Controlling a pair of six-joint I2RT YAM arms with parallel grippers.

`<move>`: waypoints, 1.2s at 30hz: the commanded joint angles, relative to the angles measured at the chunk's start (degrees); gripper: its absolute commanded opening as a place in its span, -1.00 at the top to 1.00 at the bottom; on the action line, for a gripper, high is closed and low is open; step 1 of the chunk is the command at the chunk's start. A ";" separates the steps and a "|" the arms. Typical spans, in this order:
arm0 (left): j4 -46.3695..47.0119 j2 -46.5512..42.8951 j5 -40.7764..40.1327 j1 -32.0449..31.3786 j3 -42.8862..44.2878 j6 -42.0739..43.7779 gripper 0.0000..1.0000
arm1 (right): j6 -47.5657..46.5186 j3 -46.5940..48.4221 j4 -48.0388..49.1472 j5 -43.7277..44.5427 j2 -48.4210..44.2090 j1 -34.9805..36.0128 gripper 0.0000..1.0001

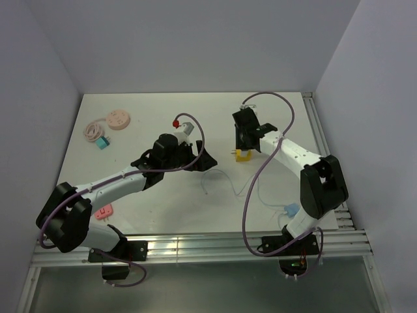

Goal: Insert the plug

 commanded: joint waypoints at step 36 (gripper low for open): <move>7.71 7.57 6.37 0.04 5.03 -4.07 -0.09 | 2.65 2.17 -9.61 -6.57 -13.33 2.04 1.00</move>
